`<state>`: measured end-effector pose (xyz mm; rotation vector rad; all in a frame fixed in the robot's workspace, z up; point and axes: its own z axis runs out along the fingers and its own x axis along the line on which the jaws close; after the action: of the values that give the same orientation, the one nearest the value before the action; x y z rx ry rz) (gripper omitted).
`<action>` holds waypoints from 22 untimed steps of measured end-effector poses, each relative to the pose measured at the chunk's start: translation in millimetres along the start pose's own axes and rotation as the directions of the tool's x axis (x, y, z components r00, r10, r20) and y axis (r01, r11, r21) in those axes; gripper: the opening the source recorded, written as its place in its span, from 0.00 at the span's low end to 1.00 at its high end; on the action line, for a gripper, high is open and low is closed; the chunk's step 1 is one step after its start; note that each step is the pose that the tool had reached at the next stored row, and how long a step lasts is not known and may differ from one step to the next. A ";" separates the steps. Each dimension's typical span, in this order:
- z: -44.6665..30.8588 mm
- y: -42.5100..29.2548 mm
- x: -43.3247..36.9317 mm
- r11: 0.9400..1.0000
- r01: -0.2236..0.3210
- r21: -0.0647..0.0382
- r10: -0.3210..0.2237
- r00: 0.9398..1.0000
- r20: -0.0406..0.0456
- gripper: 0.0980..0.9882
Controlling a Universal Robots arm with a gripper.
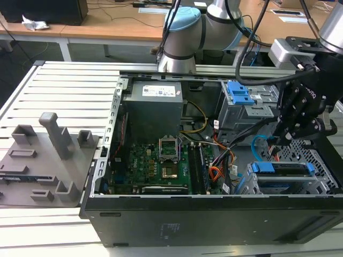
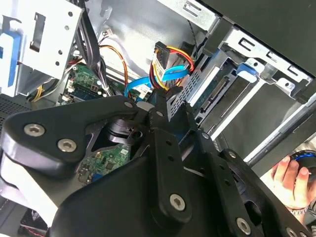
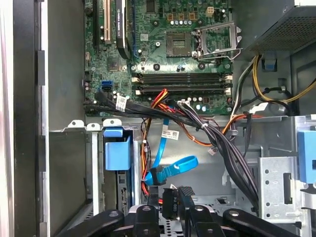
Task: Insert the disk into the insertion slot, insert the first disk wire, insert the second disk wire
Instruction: 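Insert the first disk wire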
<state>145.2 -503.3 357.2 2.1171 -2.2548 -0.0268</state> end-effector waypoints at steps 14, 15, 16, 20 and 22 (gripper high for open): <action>2.4 -0.1 0.0 1.000 -0.001 0.000 0.001 1.000 -0.001 0.07; 2.4 -0.2 -0.1 1.000 -0.001 0.000 0.001 1.000 -0.001 0.07; 2.6 -2.5 -0.2 1.000 -0.001 -0.001 0.001 1.000 -0.001 0.07; 2.5 -8.2 5.0 1.000 -0.001 -0.002 0.001 1.000 -0.001 0.07; 2.6 -8.5 8.9 1.000 -0.001 -0.002 0.001 1.000 -0.001 0.07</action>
<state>153.0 -512.7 354.3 2.1147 -2.2538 -0.0277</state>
